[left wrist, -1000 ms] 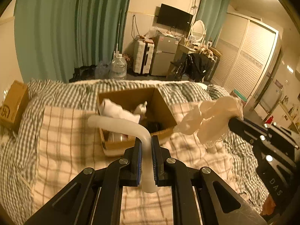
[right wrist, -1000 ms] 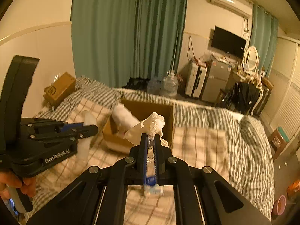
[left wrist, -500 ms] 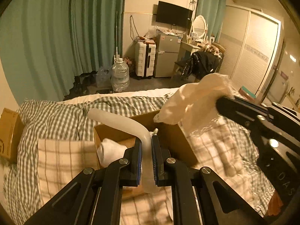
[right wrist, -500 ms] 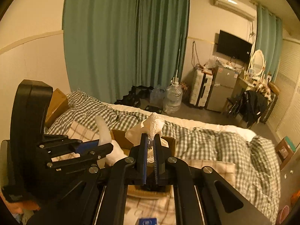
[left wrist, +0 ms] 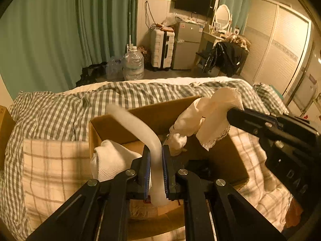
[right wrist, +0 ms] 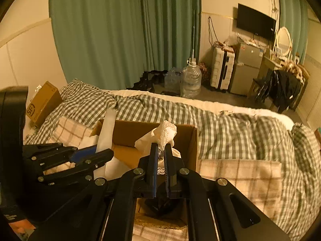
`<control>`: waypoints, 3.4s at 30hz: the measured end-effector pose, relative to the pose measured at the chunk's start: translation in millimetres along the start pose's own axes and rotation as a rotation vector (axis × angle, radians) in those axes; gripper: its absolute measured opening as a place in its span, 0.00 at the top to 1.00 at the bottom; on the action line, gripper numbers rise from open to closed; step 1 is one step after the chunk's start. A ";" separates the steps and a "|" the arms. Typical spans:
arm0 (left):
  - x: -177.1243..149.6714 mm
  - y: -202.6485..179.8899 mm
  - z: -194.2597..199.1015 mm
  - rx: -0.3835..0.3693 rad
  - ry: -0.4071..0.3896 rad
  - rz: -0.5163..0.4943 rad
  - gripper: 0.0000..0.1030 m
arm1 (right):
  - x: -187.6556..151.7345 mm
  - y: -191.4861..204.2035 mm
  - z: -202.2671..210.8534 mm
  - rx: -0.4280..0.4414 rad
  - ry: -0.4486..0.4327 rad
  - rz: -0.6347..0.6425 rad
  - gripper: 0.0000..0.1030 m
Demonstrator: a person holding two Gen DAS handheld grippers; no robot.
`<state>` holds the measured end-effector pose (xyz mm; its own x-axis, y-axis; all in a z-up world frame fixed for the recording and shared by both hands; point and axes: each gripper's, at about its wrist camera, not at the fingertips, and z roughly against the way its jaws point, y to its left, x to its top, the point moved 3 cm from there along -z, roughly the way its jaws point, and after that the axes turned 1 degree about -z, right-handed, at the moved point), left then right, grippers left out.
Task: Organize objects
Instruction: 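Carry the tissue into the box with right tool while left tool drops the tube in, then withdraw both tools and move to the blue tissue pack and tape roll, then grasp the blue Vinda tissue pack with the right tool, then grasp the white tape roll by its rim with the left tool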
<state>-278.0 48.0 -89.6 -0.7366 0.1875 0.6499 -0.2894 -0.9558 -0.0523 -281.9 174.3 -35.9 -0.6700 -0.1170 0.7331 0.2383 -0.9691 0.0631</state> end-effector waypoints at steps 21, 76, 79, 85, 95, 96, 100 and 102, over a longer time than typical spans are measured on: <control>-3.8 -10.0 125.2 0.051 -0.100 0.017 0.24 | 10.2 -12.3 138.0 -0.158 -0.091 0.022 0.35; -192.0 -46.8 42.4 0.155 0.186 0.051 0.04 | -232.1 -5.9 29.8 -0.119 0.328 0.005 0.50; -182.3 -56.0 42.3 0.126 0.168 0.034 0.05 | -224.2 -24.6 48.4 -0.174 0.261 -0.059 0.50; -168.0 -71.1 22.2 0.078 0.185 0.033 0.05 | -218.3 -44.0 56.0 -0.194 0.234 -0.115 0.50; -164.0 -90.9 6.2 -0.031 0.205 0.028 0.18 | -218.1 -54.6 53.5 -0.202 0.232 -0.159 0.50; -164.5 -92.6 6.2 -0.035 0.205 0.022 0.21 | -218.5 -55.3 53.7 -0.205 0.233 -0.160 0.50; -167.0 -100.2 4.9 -0.032 0.215 -0.010 0.24 | -218.9 -57.0 57.2 -0.205 0.225 -0.170 0.50; -166.7 -105.5 5.7 -0.028 0.212 -0.033 0.24 | -218.0 -61.4 59.5 -0.209 0.218 -0.180 0.50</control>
<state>-121.1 116.3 -188.0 -0.8375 0.2646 0.4780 -0.3299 -0.9423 -0.0566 -108.6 272.2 -159.3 -0.8277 0.0380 0.5599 -0.0312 -0.9993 0.0216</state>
